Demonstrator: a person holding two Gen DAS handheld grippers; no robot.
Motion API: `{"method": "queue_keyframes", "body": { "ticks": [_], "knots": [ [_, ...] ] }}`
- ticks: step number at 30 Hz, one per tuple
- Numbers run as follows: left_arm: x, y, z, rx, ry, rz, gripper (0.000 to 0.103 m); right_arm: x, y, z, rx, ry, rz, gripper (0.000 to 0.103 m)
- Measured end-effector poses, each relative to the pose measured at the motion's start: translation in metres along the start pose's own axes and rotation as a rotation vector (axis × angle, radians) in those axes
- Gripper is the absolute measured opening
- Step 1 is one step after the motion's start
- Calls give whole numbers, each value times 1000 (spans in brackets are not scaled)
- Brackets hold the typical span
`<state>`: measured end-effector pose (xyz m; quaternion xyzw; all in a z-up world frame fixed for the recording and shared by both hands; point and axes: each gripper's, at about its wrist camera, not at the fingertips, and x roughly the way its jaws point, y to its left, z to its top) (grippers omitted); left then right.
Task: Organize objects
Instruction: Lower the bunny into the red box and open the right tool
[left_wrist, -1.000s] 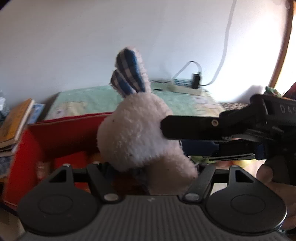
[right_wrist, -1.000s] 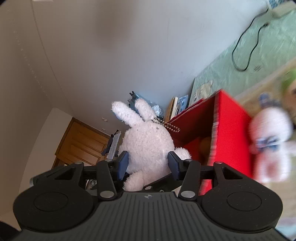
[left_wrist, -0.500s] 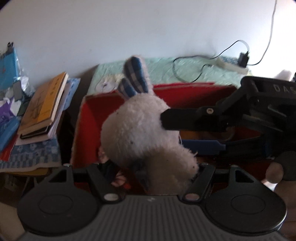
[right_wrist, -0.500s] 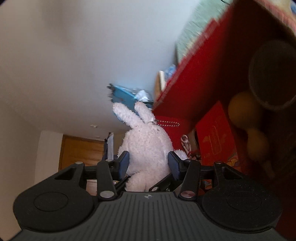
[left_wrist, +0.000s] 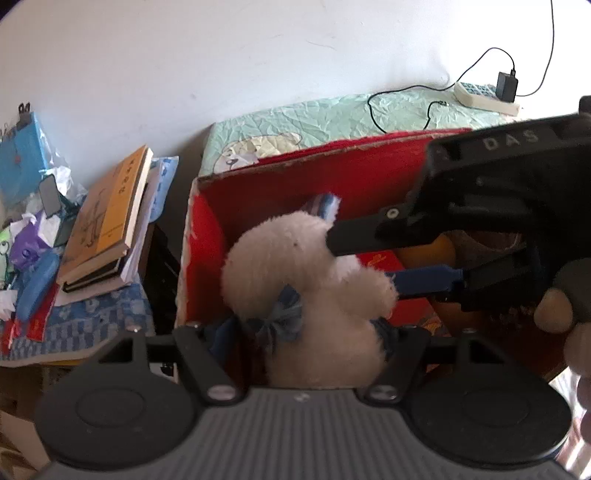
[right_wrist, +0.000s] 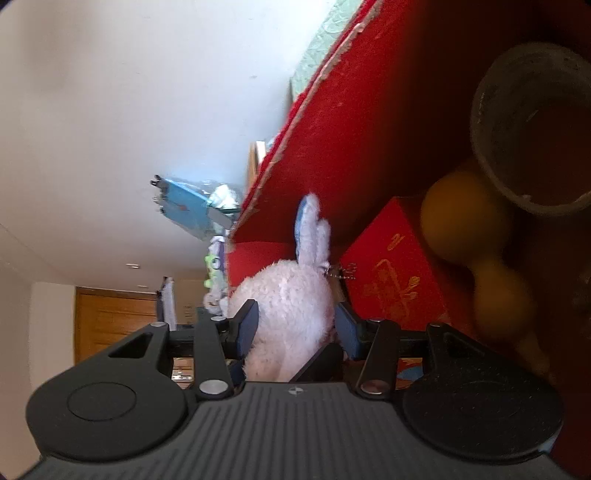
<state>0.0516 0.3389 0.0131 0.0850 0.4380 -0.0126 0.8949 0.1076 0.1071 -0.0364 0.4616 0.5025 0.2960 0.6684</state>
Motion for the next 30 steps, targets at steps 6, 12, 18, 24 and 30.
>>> {"method": "queue_keyframes", "body": {
  "ticks": [6,12,18,24,30],
  "knots": [
    [-14,6,-7,-25,0,-55,76,-3,0,-2,-43,20,-70,44],
    [-19,4,-9,-24,-5,-33,78,2,8,-5,-130,66,-133,42],
    [-14,3,-4,-64,17,-20,79,1,12,-5,-155,42,-126,42],
    [-9,0,4,-110,51,-5,82,-11,32,-11,-275,-70,-200,42],
    [-13,-13,11,-116,64,35,86,-30,32,-14,-356,-153,-268,42]
  ]
}}
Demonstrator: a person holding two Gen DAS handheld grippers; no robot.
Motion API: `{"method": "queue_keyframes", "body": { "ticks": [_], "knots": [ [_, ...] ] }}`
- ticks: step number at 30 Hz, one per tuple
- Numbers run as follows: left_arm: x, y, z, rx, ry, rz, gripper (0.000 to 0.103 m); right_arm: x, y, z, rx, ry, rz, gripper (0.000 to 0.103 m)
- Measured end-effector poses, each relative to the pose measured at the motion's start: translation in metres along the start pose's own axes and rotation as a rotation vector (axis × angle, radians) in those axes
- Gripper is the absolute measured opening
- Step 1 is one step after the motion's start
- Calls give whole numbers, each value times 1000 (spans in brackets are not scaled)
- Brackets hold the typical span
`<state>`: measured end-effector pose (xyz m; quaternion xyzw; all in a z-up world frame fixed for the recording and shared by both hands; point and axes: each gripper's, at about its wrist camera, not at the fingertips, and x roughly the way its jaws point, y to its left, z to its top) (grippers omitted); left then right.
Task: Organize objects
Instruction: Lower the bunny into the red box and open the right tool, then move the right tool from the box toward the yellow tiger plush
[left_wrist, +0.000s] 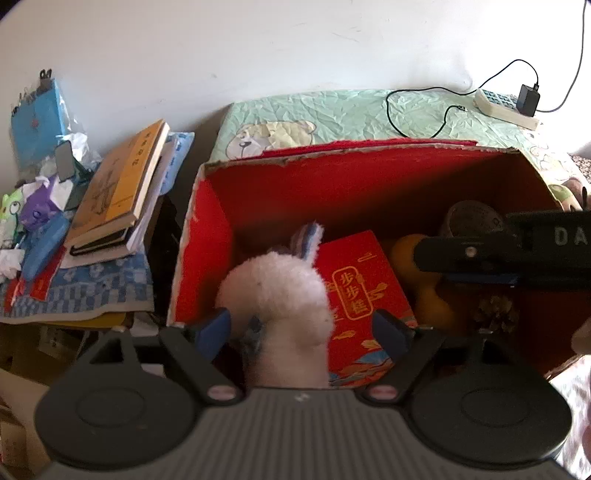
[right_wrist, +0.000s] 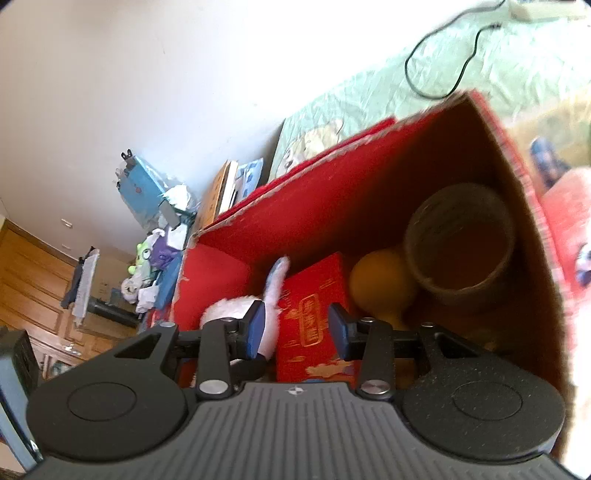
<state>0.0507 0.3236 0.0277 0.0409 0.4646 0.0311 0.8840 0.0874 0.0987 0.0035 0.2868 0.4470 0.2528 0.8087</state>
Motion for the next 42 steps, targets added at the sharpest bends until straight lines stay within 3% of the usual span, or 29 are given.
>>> {"method": "queue_keyframes", "body": {
  "ticks": [9,18,29,42],
  "knots": [
    [-14,-27,0,-7,-7,51,88,-28,-5,-4,-92,-54,-14,43],
    [-39,-73,5,-6,-39,71,88,-77,-23,-3,-138,-119,33,45],
    [-60,-143,10,3,-78,64,88,-130,-64,7,-130,-158,34,47],
    [-65,-224,17,49,-99,11,88,-180,-119,10,-102,-177,-29,50]
  ]
}}
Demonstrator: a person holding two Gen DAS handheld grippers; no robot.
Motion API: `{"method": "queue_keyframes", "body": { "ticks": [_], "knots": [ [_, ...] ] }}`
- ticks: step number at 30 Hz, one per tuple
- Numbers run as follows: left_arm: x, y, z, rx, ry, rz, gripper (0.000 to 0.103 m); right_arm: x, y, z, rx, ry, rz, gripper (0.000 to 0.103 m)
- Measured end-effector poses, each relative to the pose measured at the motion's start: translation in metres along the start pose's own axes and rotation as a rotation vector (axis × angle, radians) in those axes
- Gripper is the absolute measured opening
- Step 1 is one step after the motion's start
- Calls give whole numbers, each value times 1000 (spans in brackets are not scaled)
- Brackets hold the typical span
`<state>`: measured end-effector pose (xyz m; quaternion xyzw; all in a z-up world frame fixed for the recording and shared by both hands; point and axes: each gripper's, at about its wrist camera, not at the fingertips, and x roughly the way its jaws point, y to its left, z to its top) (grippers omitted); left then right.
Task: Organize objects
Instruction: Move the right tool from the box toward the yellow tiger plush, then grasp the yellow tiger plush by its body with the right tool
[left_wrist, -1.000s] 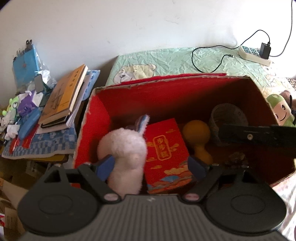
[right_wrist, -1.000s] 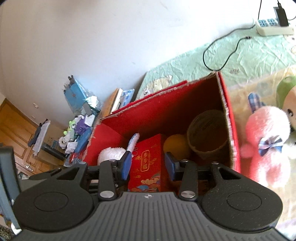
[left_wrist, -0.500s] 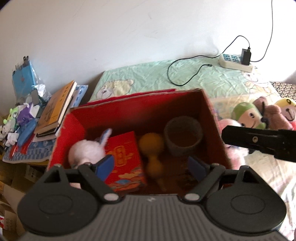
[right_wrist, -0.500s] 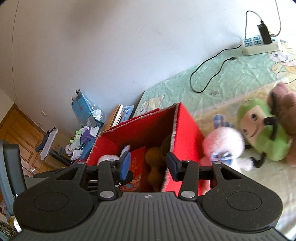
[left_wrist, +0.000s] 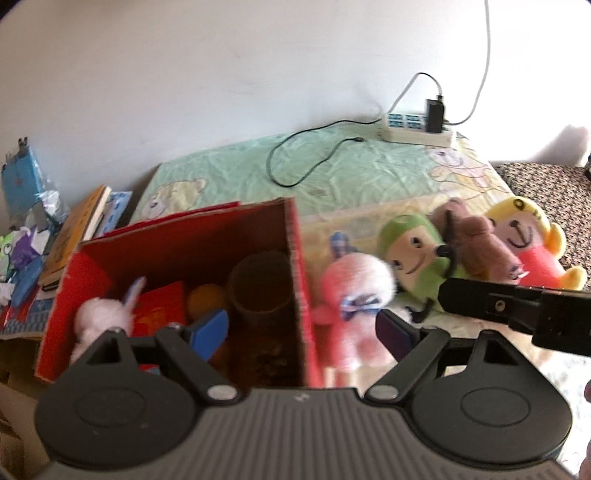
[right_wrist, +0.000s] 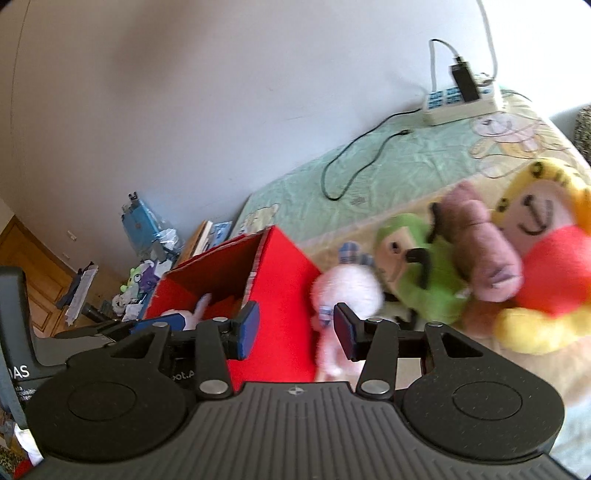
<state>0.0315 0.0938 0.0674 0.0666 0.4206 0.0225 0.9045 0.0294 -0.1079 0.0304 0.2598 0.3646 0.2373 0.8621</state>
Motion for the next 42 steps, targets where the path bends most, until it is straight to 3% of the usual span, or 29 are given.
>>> {"method": "queue_keyframes", "body": {
  "ticks": [12,17,26,30,35,42],
  "knots": [
    [7,-67,-5,68,35,-54,88,-32,-57,-12,84,14,-60,51],
    [11,-85,-11,70,48,-113,88,-46,-80,-20,128,17,-95,51],
    [41,-112,-25,36,121,-335,88,-72,-132,-32,227,3,-180,51],
    [57,-123,-23,25,165,-459,89,-83,-157,-29,318,-43,-250,51],
    [75,-139,-13,1,195,-577,93,-99,-176,-17,405,-118,-269,51],
    [101,-149,-1,-23,250,-641,93,-91,-191,4,442,-196,-226,50]
  ]
}}
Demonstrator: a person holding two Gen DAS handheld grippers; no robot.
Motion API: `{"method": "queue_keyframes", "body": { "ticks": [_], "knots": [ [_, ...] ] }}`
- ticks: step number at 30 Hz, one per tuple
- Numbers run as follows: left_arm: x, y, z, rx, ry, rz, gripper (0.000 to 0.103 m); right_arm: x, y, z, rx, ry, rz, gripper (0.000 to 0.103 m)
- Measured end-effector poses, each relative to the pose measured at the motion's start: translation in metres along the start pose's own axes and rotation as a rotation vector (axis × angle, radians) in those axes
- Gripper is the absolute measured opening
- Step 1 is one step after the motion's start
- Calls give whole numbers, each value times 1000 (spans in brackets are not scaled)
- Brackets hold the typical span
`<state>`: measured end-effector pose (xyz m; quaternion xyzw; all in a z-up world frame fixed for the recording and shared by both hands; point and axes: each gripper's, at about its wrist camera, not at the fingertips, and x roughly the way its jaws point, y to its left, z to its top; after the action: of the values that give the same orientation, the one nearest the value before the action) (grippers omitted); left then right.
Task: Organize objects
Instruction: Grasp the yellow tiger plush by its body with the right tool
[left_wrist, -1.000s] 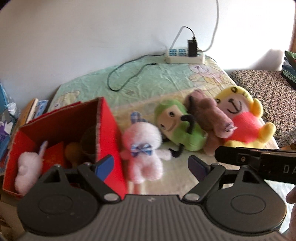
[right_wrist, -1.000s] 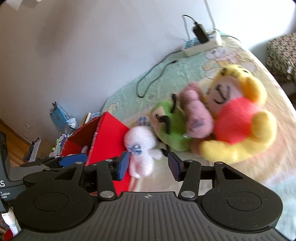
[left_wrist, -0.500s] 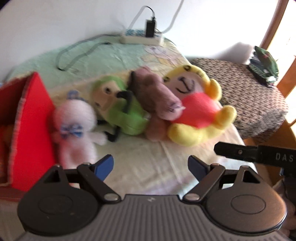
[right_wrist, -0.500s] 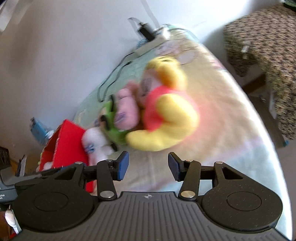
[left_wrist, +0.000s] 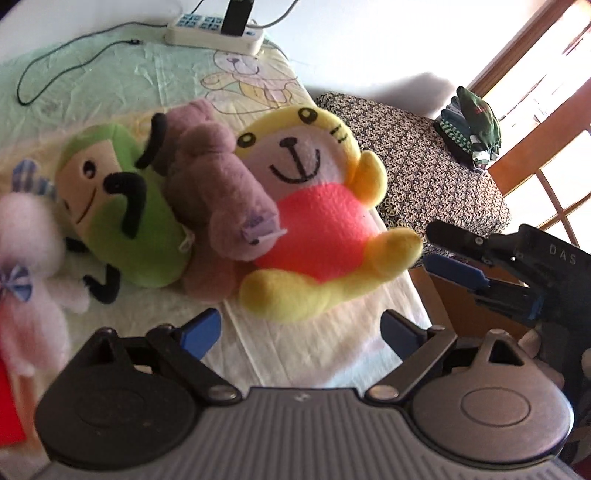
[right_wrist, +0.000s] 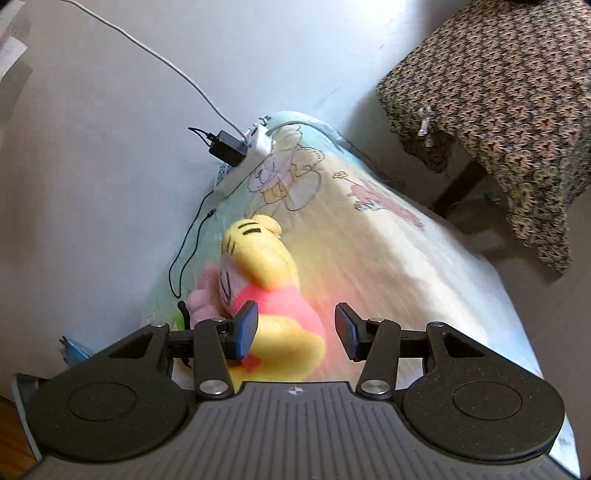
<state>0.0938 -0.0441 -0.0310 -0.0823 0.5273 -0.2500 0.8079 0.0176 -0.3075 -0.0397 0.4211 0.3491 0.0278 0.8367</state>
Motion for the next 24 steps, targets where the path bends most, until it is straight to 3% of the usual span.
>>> {"method": "queue_keyframes", "body": {
  "ticks": [11,14,19,24],
  "knots": [
    [28,4,15,19,34,-23,93,63,2,11,-16,102,30,51],
    [34,8,18,17,52,-45,88,74,4,9,-2,117,57,51],
    [35,4,19,57,56,-34,85,74,7,8,-14,145,88,41],
    [29,-4,16,89,65,-47,84,57,4,1,13,160,109,38]
  ]
}}
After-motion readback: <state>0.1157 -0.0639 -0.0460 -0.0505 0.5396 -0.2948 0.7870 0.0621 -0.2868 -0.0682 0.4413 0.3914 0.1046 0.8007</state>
